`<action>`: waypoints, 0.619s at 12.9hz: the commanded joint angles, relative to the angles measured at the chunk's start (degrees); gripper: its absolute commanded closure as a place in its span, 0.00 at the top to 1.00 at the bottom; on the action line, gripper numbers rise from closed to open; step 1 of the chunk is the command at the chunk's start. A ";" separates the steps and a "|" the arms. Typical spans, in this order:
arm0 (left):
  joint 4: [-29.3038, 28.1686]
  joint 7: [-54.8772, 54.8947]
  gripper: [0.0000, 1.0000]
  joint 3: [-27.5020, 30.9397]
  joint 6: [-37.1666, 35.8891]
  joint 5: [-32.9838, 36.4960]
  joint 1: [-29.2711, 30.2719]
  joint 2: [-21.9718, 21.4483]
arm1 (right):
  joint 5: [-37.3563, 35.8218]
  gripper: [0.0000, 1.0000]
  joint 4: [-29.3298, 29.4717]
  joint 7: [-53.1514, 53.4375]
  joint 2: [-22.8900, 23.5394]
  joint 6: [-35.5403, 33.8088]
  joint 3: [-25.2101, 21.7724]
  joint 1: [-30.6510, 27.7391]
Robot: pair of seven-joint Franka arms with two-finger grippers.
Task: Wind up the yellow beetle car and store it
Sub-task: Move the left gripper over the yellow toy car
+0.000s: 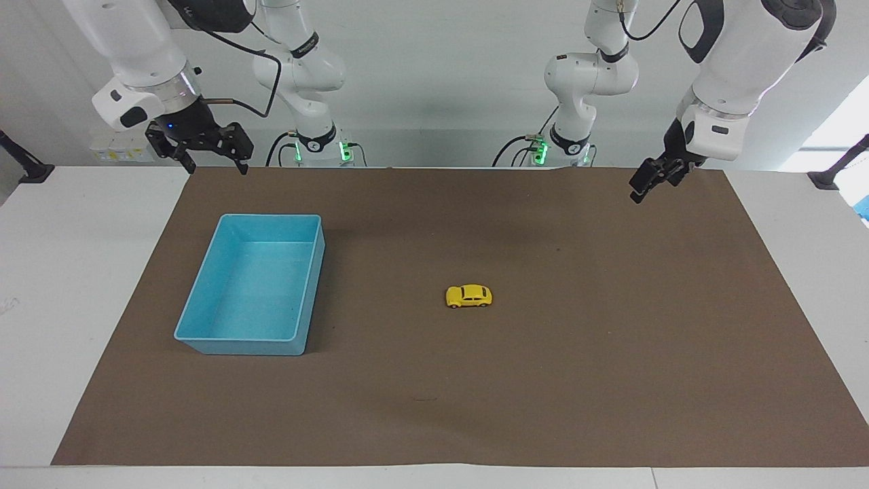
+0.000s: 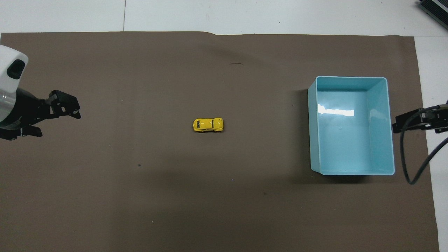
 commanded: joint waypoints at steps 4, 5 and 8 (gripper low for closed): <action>-3.50 -23.56 1.00 0.59 5.13 -0.70 -3.25 -0.35 | 0.86 1.00 0.62 0.55 0.30 -0.24 0.28 -0.56; -4.03 -26.83 1.00 0.59 5.66 -0.70 -3.26 -0.35 | 0.86 1.00 0.62 0.55 0.30 -0.24 0.28 -0.48; -4.38 -37.01 1.00 0.42 8.82 -0.78 -5.00 0.26 | 0.86 1.00 0.62 0.55 0.30 -0.24 0.28 -0.47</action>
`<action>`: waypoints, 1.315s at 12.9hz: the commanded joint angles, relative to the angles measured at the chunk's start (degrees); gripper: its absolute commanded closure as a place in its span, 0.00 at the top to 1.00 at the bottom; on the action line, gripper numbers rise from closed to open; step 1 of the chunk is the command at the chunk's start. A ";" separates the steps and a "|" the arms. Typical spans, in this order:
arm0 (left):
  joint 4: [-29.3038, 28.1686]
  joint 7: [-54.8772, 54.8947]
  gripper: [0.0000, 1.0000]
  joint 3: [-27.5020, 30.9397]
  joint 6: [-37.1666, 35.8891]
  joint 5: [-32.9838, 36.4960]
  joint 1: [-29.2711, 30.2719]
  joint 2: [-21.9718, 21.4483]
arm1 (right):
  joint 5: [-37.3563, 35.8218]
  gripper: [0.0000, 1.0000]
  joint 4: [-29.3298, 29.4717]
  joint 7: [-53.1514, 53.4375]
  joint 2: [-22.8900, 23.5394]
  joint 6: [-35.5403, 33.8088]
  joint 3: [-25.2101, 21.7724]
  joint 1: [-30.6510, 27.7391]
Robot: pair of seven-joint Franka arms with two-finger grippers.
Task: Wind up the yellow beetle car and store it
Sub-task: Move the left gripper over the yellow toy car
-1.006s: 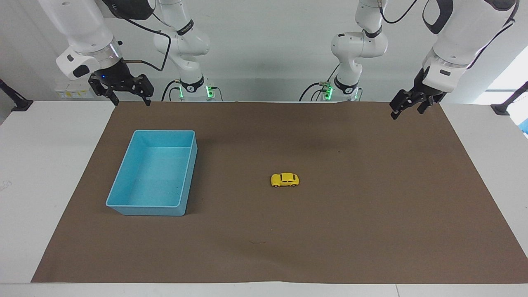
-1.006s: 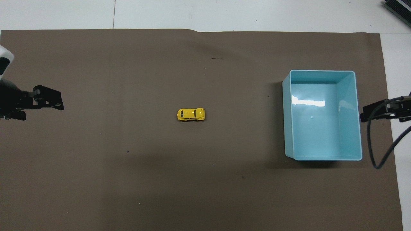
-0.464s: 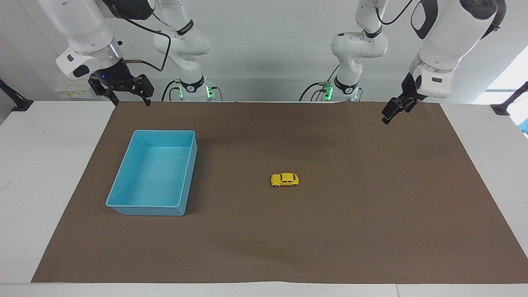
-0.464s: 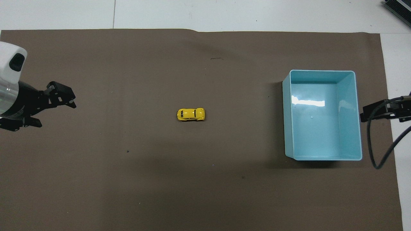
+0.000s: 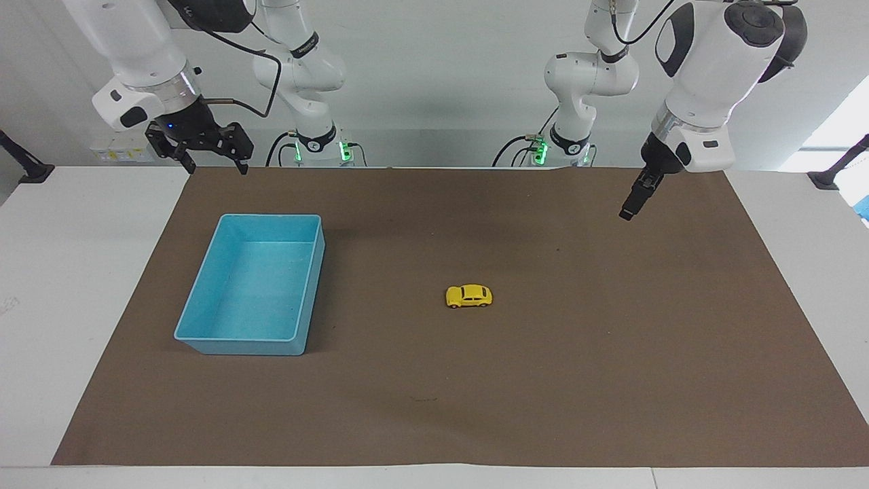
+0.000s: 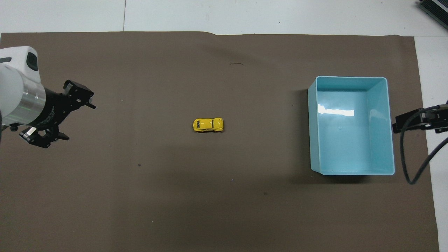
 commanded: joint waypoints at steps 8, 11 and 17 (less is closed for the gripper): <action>-3.86 -30.70 1.00 -1.45 11.15 -0.63 -7.04 3.95 | 0.86 1.00 0.62 0.55 0.30 -0.24 0.28 -0.47; -3.86 -38.35 1.00 -4.01 15.27 -0.54 -7.31 6.85 | 0.86 1.00 0.62 0.55 0.30 -0.24 0.28 -0.47; -2.81 -59.09 1.00 -9.20 22.14 2.80 -7.31 16.16 | 0.86 1.00 0.62 0.55 0.30 -0.24 0.28 -0.56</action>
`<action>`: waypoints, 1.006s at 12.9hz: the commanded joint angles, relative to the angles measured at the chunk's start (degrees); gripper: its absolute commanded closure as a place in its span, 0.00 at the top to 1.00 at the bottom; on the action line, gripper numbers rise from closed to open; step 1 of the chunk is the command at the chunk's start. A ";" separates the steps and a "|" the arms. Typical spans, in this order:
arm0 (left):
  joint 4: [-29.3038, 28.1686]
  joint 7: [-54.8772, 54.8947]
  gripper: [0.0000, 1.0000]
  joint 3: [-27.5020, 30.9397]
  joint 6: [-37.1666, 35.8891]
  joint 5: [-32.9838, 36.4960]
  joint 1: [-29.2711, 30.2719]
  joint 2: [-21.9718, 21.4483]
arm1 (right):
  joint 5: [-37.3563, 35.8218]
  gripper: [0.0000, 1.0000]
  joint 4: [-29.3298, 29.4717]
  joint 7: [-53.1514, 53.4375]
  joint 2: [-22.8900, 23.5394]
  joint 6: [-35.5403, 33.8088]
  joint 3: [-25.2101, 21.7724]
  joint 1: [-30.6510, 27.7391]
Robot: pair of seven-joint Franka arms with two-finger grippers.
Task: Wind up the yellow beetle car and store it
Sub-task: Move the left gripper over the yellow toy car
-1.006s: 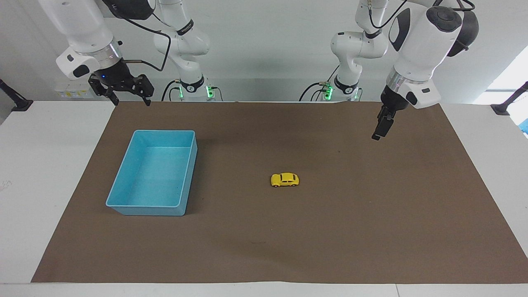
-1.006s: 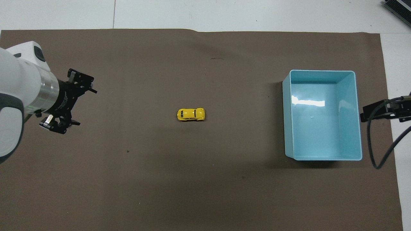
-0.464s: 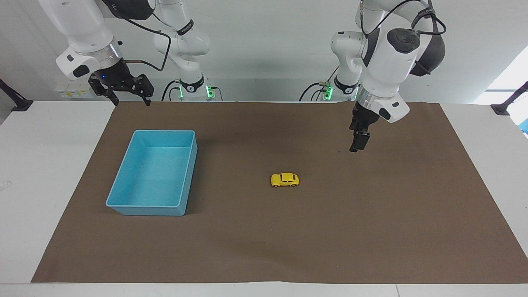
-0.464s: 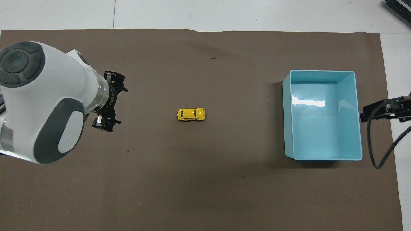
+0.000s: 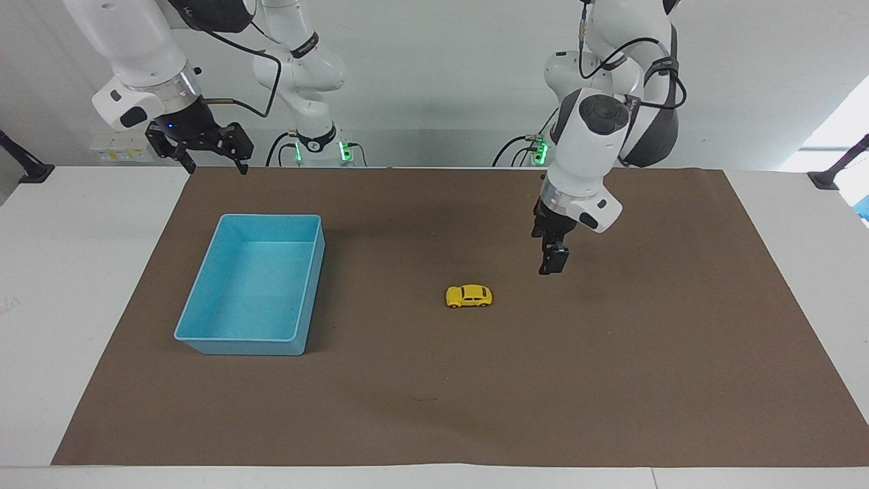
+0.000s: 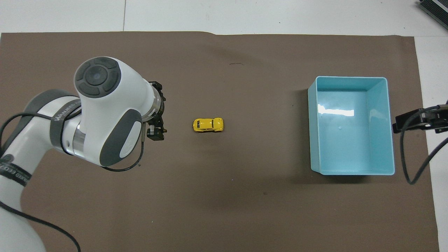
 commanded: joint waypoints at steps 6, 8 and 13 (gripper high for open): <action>3.16 -15.07 1.00 -1.16 6.68 4.71 -6.34 8.67 | 0.86 1.00 0.62 0.55 0.30 -0.24 0.28 -0.56; 4.48 -17.54 1.00 -1.16 6.95 6.11 -7.31 10.77 | 0.86 1.00 0.62 0.55 0.30 -0.24 0.28 -0.48; 9.14 -20.63 1.00 -1.16 7.21 8.31 -9.60 17.55 | 0.86 1.00 0.62 0.55 0.30 -0.24 0.28 -0.56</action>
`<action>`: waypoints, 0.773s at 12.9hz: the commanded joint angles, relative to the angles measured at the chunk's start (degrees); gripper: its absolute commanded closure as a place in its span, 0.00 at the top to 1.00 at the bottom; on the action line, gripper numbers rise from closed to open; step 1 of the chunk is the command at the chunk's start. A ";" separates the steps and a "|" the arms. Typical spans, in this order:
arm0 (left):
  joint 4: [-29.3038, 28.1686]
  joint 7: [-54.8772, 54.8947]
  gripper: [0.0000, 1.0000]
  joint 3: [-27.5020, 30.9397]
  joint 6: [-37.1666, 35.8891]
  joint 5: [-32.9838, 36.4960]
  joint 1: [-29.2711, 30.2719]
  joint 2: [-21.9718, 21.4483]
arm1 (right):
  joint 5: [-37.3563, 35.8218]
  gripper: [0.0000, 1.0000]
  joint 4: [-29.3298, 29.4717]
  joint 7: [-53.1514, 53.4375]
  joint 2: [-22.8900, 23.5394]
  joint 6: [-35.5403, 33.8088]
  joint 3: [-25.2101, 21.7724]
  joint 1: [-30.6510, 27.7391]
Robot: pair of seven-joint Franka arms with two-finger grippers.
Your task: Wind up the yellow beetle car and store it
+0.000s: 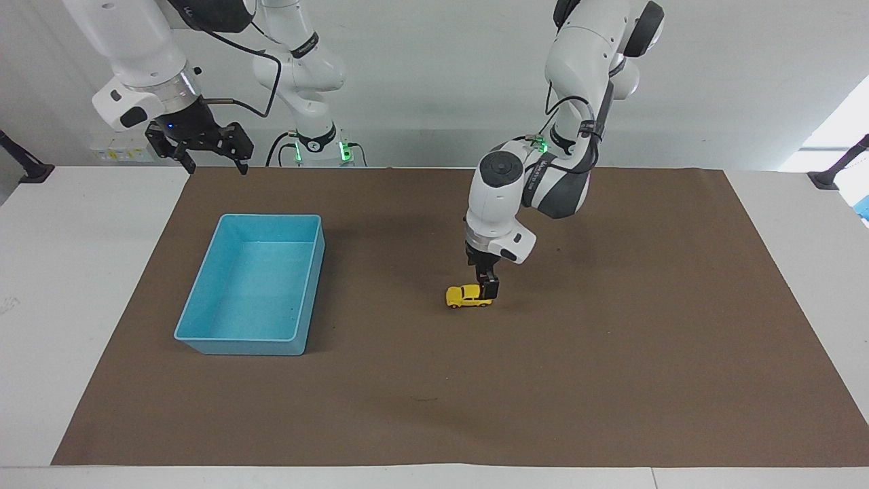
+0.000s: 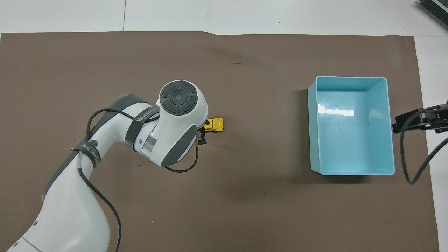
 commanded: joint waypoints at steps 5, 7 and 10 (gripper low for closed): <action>2.75 -1.58 1.00 0.72 3.81 2.85 0.73 3.89 | 0.86 1.00 0.62 0.55 0.30 -0.24 0.28 -0.47; 2.40 -1.67 1.00 0.72 4.25 2.85 0.82 4.41 | 0.86 1.00 0.62 0.55 0.30 -0.24 0.28 -0.56; 1.26 -1.58 1.00 0.72 4.08 2.76 0.56 4.16 | 0.86 1.00 0.62 0.55 0.30 -0.24 0.28 -0.48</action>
